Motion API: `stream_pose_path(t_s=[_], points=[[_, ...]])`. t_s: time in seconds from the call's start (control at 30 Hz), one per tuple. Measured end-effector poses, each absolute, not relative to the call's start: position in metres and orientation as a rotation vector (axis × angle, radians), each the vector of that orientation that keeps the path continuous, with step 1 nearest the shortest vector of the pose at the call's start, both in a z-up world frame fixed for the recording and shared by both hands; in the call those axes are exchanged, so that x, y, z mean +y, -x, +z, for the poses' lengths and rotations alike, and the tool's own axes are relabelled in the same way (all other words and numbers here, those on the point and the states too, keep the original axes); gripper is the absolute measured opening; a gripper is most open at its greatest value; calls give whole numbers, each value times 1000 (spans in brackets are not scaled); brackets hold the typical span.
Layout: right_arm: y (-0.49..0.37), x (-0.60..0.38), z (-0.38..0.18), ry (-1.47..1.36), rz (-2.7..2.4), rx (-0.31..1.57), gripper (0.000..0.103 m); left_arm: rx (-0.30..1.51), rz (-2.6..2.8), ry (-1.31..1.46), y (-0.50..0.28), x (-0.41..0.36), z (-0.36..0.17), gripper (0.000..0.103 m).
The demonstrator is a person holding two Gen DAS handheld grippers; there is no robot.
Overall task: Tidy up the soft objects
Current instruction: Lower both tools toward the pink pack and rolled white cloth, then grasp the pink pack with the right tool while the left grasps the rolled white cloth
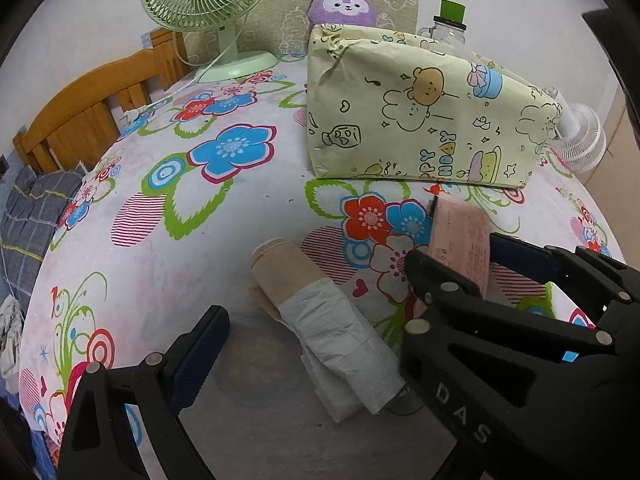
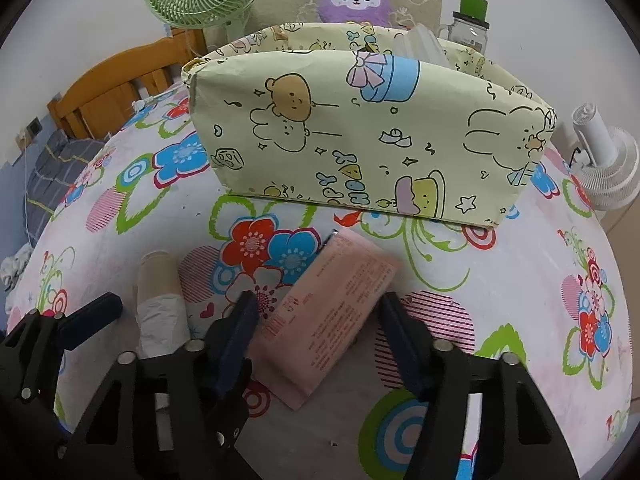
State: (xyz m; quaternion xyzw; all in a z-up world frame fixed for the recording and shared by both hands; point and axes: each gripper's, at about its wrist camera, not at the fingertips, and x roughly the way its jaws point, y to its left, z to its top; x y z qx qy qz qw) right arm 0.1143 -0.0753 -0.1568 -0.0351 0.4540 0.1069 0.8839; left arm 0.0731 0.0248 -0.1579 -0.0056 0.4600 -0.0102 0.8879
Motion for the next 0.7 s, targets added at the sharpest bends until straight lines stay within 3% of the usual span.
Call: stream_pose_path(t_s=[0.37, 0.63, 0.7], points=[[-109, -76, -155, 79, 246, 912, 48, 952, -4, 6, -70, 28, -159, 97], [-105, -89, -154, 68, 235, 894, 46, 946, 9, 4, -69, 27, -159, 97], [-105, -92, -154, 62, 233, 894, 46, 938, 1, 3, -69, 26, -158, 90]])
